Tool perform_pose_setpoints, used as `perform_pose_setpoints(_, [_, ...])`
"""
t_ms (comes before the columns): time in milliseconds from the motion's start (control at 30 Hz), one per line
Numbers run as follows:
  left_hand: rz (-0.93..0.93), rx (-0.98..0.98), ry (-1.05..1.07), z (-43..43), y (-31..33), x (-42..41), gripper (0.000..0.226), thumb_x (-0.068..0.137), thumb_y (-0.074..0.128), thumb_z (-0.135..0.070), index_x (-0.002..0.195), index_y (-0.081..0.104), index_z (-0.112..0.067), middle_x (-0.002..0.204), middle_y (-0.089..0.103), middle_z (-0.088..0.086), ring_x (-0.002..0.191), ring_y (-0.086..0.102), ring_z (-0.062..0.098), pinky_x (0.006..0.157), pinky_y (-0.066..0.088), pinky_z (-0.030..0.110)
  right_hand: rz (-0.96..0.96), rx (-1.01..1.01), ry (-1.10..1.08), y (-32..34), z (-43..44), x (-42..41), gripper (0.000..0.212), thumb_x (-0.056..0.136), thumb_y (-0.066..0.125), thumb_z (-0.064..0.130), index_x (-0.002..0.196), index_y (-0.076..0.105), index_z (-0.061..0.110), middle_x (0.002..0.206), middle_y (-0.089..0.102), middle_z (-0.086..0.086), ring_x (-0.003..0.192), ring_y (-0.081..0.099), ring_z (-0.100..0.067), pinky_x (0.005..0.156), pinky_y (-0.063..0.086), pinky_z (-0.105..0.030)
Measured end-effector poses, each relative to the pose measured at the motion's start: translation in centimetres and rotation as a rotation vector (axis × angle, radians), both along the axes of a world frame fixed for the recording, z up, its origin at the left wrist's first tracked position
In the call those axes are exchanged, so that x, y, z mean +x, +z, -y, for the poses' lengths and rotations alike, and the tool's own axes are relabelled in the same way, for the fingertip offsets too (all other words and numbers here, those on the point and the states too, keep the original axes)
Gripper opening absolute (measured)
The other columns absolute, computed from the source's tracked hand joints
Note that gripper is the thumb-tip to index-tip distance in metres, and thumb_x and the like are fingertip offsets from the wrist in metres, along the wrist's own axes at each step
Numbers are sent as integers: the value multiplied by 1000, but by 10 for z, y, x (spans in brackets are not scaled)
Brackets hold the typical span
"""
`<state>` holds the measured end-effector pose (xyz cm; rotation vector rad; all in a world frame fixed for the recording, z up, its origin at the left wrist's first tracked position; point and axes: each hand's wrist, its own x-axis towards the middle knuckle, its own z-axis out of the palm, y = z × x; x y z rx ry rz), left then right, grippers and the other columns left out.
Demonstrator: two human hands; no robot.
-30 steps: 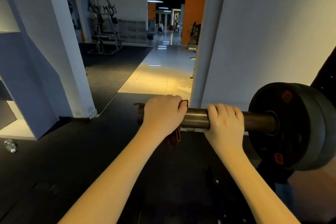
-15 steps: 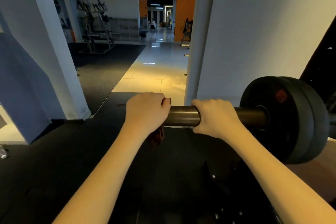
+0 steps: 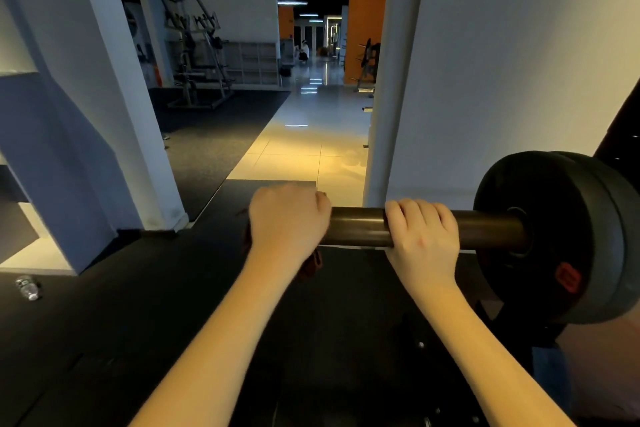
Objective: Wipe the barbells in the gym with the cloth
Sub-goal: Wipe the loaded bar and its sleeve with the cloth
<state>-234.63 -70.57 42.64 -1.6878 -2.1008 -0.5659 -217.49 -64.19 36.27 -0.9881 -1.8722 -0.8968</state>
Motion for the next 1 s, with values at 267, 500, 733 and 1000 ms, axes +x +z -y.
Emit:
perform_pose_setpoints(267, [359, -246, -225, 7, 17, -45, 39, 103, 29, -36, 91, 63, -20, 78, 59, 0, 76, 57, 15, 65, 42, 28, 483, -1017, -8, 88, 5, 2, 52, 81, 72, 49, 121, 49, 26, 107, 61, 3, 92, 58, -15, 73, 45, -26])
perform_pose_setpoints(500, [25, -102, -142, -7, 8, -4, 38, 102, 29, -35, 85, 59, -20, 76, 55, -2, 72, 53, 14, 66, 43, 30, 366, -468, -37, 48, 10, 4, 49, 75, 79, 46, 111, 57, 20, 93, 65, -1, 80, 64, -20, 65, 49, -30])
perform_pose_setpoints(733, [245, -162, -191, 5, 13, -30, 37, 104, 28, -37, 91, 59, -24, 78, 58, -5, 72, 54, 9, 60, 35, 23, 157, -191, 1, 19, 8, 2, 47, 53, 90, 12, 91, 65, 3, 77, 66, -15, 67, 65, -31, 67, 54, -38])
perform_pose_setpoints(1000, [63, -108, -194, -6, 5, -4, 38, 102, 29, -39, 97, 63, -23, 81, 59, -5, 73, 54, 10, 68, 43, 26, 355, -817, 7, 67, 7, 7, 55, 82, 68, 53, 127, 47, 28, 115, 61, 6, 102, 58, -15, 86, 50, -31])
